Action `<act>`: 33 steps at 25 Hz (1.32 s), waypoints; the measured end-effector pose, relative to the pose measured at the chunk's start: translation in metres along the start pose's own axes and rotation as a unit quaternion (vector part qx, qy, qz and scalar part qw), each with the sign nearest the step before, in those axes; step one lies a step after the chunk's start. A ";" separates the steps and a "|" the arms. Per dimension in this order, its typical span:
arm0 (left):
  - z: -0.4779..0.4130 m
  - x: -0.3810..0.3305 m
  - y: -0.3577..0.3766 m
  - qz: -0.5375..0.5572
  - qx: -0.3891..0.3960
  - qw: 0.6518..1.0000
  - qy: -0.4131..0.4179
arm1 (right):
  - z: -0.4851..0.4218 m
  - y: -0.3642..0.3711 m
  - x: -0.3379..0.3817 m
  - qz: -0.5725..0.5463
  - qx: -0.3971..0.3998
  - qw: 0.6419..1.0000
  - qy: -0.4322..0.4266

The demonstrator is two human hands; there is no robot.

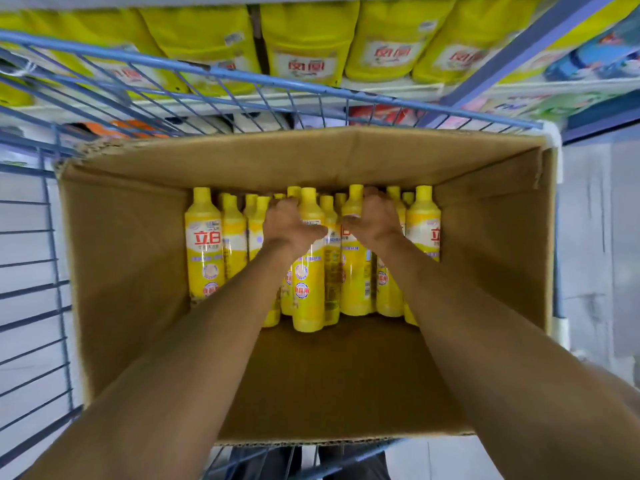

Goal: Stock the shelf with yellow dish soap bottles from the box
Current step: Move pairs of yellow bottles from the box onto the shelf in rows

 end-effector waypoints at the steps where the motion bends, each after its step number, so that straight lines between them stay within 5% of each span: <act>1: -0.001 0.001 -0.002 0.015 0.006 1.000 -0.004 | -0.002 -0.001 -0.002 -0.019 -0.003 1.000 0.003; 7: 0.016 0.013 0.006 0.153 0.038 0.988 0.002 | 0.030 0.002 -0.011 -0.178 0.033 0.983 -0.034; 11: 0.023 0.016 0.027 0.185 0.042 0.981 0.036 | 0.041 0.007 -0.015 -0.200 0.043 0.979 -0.024; 16: 0.050 0.008 0.006 0.200 0.034 0.977 0.068 | 0.074 -0.009 -0.003 -0.212 0.051 0.968 -0.126; 22: 0.116 -0.047 -0.058 0.155 0.021 0.970 0.187 | 0.142 -0.092 0.049 -0.174 -0.011 0.963 -0.203; 33: 0.293 -0.203 -0.225 0.098 -0.044 0.904 0.414 | 0.306 -0.292 0.167 -0.146 -0.155 0.916 -0.340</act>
Point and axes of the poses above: each hand's wrist, its own z-axis away from the middle knuckle, its own y-axis out of the palm, x = y × z, the point moved 4 cm from there along -z, towards the middle knuckle, and after that the axes turned 13 degrees about x, right-handed, at the moved point
